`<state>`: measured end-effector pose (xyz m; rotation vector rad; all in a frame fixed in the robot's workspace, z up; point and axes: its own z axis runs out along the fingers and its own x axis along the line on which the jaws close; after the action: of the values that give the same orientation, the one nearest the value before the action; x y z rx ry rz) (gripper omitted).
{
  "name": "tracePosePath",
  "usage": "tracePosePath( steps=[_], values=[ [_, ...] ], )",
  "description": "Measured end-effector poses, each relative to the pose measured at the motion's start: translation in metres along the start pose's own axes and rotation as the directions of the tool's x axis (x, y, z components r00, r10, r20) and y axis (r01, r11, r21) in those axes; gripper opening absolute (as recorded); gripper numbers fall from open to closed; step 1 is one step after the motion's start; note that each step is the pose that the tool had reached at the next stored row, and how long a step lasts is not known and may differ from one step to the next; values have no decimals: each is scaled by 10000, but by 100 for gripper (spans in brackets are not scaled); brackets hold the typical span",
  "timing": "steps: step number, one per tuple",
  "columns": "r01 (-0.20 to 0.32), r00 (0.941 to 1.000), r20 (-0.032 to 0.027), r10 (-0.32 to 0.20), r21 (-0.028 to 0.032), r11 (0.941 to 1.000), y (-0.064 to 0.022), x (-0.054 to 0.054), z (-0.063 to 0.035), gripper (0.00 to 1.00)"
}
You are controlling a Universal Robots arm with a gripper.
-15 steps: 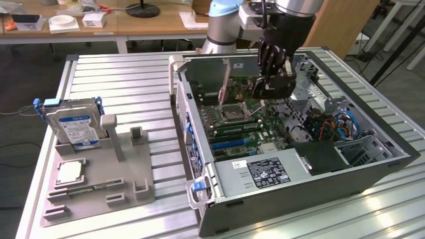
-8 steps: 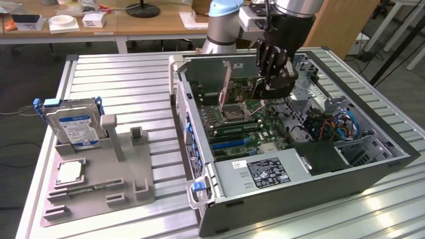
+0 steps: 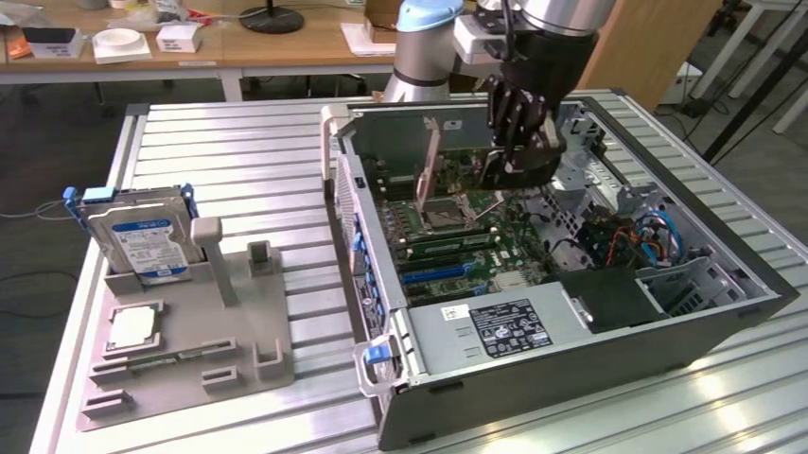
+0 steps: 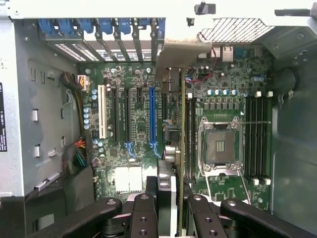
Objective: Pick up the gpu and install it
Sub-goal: 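Insert the gpu into the slot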
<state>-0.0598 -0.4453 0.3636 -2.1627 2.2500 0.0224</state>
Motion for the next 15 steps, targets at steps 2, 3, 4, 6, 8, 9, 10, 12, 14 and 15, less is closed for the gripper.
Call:
tracePosePath(
  steps=[2, 3, 4, 6, 8, 9, 10, 12, 14, 15],
  values=[
    [1, 10000, 1, -1, 47, 10000, 0, 1, 21, 28],
    [1, 10000, 2, -1, 71, 10000, 0, 1, 32, 28],
    [1, 10000, 3, -1, 100, 10000, 1, 2, 42, 28],
    [3, 10000, 5, -3, 159, 9999, 8, 5, 65, 28],
    [4, 10000, 8, -5, 206, 9998, 23, 8, 87, 28],
    [5, 10000, 9, -5, 233, 9997, 32, 10, 97, 28],
    [6, 10000, 9, -6, 262, 9997, 41, 12, 106, 28],
    [7, 10000, 10, -7, 325, 9995, 59, 19, 123, 28],
    [8, 10000, 13, -9, 392, 9992, 75, 27, 140, 28],
    [10, 10000, 16, -11, 423, 9991, 81, 31, 150, 28]
  ],
)
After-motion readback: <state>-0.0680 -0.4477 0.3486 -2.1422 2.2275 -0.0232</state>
